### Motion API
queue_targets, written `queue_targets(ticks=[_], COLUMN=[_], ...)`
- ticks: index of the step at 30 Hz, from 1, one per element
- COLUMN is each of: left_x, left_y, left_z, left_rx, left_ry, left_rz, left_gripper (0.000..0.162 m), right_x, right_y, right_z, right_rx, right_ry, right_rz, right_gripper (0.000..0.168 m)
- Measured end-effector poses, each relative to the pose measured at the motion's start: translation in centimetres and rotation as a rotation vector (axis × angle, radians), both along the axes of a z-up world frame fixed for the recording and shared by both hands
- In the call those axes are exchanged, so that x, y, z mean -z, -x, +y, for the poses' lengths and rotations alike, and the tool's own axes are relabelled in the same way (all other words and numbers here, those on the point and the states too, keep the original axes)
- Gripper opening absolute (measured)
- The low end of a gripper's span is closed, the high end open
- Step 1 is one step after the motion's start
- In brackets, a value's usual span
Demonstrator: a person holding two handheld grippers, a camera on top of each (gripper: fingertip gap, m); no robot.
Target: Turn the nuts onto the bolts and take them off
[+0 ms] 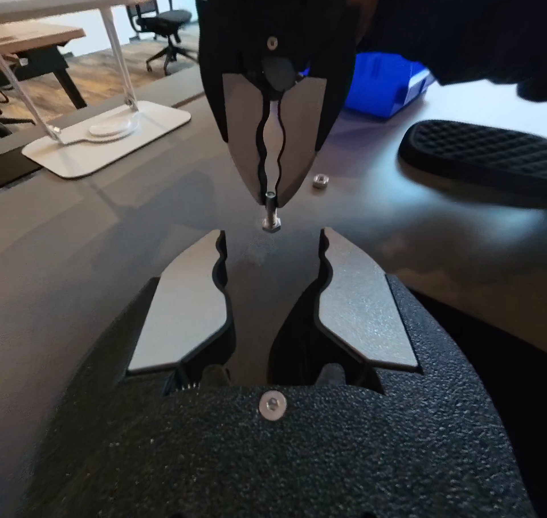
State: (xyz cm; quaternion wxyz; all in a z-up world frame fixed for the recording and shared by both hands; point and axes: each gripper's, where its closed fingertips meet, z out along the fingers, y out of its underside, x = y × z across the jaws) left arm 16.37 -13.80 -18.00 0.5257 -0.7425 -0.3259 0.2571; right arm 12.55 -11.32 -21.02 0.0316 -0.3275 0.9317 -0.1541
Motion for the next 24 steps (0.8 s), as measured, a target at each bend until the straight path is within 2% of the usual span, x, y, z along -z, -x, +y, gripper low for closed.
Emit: queue_targets(ticks=[5, 8, 11, 17, 24], left_x=[-2.1, -2.5, -3.7, -5.8, -6.5], left_y=[1.2, 1.6, 1.8, 1.7, 1.9], left_z=[1.7, 3.3, 5.5, 8.8, 9.3], left_rx=[0.053, 0.117, 0.190, 0.294, 0.300], left_ry=[-0.151, -0.131, -0.143, -0.150, -0.127], left_rz=[0.041, 0.049, 0.088, 0.115, 0.151], left_gripper=[0.077, 0.073, 0.069, 0.063, 0.047], right_x=[-5.2, -8.7, -10.8, -11.7, -12.8], right_y=[-0.8, -1.9, -3.3, -4.6, -5.0], right_z=[0.7, 0.8, 0.9, 1.5, 2.2], right_rx=[0.005, -0.004, -0.051, -0.109, -0.104], right_ry=[0.069, 0.127, 0.150, 0.122, 0.122], right_rz=[-0.053, -0.083, -0.102, -0.059, -0.059], right_gripper=[0.009, 0.009, 0.009, 0.009, 0.009])
